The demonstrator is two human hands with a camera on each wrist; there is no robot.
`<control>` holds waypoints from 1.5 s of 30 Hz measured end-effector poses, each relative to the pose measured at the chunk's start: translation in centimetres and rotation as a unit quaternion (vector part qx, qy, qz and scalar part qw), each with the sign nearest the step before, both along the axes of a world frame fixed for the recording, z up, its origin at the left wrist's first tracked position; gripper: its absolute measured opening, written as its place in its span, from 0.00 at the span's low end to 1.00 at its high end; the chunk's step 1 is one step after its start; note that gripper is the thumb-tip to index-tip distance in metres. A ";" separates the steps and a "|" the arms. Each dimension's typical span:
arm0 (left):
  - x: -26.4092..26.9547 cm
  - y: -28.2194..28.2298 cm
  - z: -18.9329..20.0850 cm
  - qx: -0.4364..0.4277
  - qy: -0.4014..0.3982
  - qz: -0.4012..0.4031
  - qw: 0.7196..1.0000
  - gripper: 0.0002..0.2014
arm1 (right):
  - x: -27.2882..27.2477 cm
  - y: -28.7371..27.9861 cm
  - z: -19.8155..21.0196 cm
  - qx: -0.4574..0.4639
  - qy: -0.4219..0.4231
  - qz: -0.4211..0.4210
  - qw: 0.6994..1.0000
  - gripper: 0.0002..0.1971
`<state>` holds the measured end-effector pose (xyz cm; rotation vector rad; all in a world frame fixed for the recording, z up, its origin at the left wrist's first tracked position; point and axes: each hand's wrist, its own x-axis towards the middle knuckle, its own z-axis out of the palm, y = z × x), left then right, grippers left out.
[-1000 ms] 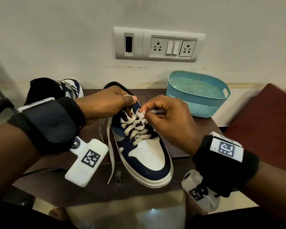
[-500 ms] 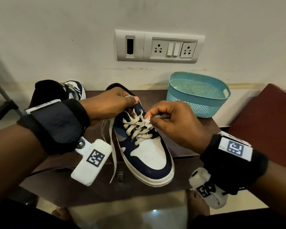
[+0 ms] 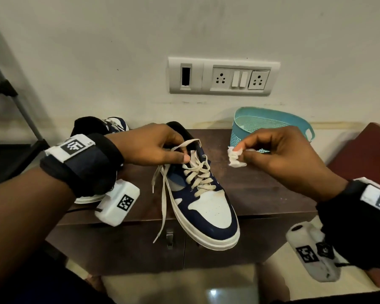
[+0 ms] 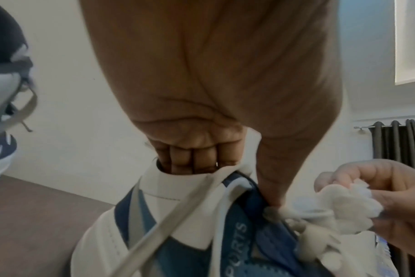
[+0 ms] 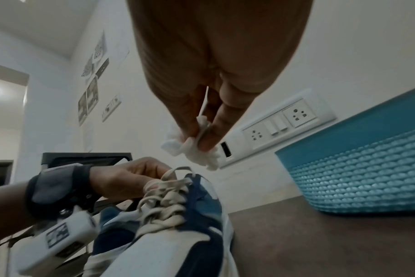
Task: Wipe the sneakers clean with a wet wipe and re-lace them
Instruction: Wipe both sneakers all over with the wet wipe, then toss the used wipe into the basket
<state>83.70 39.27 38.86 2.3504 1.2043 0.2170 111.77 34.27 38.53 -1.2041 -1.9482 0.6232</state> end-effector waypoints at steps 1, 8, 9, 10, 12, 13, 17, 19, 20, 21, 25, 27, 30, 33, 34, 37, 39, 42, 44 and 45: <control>-0.3 0.1 -0.1 -0.014 -0.016 -0.006 1.000 0.09 | -0.8 -0.2 0.0 0.010 0.003 0.004 1.000 0.11; -0.7 1.1 -0.5 -0.072 -0.112 -0.020 0.991 0.05 | -8.8 -0.4 -0.7 0.195 -0.192 0.150 0.950 0.07; -0.7 1.2 -0.4 -0.067 -0.108 -0.016 0.992 0.06 | -9.9 -0.2 -0.9 0.215 -0.242 0.166 0.932 0.07; -0.7 1.3 -0.4 -0.069 -0.108 -0.014 0.992 0.04 | -10.7 0.0 -1.1 0.225 -0.291 0.170 0.914 0.07; -0.5 1.4 -0.4 -0.068 -0.108 -0.014 0.992 0.09 | -11.3 -0.1 -1.4 0.190 -0.369 0.158 0.896 0.07; -0.4 1.5 -0.5 -0.061 -0.101 -0.011 0.993 0.10 | -11.2 -0.3 -1.5 0.165 -0.385 0.159 0.894 0.06; 0.1 2.0 -1.0 -0.051 -0.087 -0.003 0.995 0.08 | -9.9 -1.9 -1.0 0.099 -0.418 0.167 0.888 0.08; 0.1 2.1 -1.1 -0.051 -0.088 -0.001 0.995 0.09 | -8.6 -2.5 0.1 0.032 -0.405 0.178 0.896 0.08; 0.0 2.1 -1.2 -0.049 -0.090 -0.001 0.995 0.09 | -7.7 -2.6 0.8 -0.012 -0.371 0.186 0.910 0.08; -0.1 2.1 -1.3 -0.046 -0.094 -0.003 0.995 0.08 | -6.9 -2.6 1.7 -0.053 -0.324 0.187 0.926 0.07; -0.5 1.9 -1.3 -0.028 -0.088 -0.018 0.996 0.10 | -4.0 -1.1 4.9 -0.056 -0.156 0.112 0.980 0.09; -0.7 1.7 -1.5 -0.013 -0.074 -0.013 0.997 0.12 | -3.7 0.8 6.4 -0.017 -0.142 0.085 0.986 0.10; -0.8 1.2 -1.6 0.010 -0.063 -0.010 0.998 0.16 | -4.3 5.5 7.7 -0.009 -0.152 0.058 0.987 0.07; -0.7 1.0 -1.6 0.038 -0.037 -0.010 0.999 0.17 | -5.8 11.2 7.5 0.015 -0.250 0.017 0.968 0.07; -0.6 1.0 -1.5 0.048 -0.028 -0.012 0.998 0.17 | -6.4 12.9 7.2 0.015 -0.283 0.009 0.959 0.08; -0.4 0.9 -1.4 0.072 -0.002 -0.018 0.997 0.16 | -7.7 17.2 5.8 0.002 -0.368 -0.013 0.930 0.07; -0.4 0.9 -1.5 0.084 0.008 -0.020 0.996 0.17 | -7.9 19.1 5.0 -0.011 -0.409 -0.035 0.912 0.07; -0.3 0.7 -1.3 0.085 0.006 -0.020 0.996 0.17 | -7.2 20.5 4.9 -0.006 -0.418 -0.068 0.906 0.09; -0.4 0.5 -1.0 0.077 0.005 -0.024 0.997 0.14 | -6.4 19.9 5.8 0.011 -0.394 -0.070 0.916 0.08; -0.5 0.3 -0.8 0.056 0.000 -0.020 0.998 0.10 | -6.0 19.0 6.4 0.017 -0.374 -0.065 0.925 0.06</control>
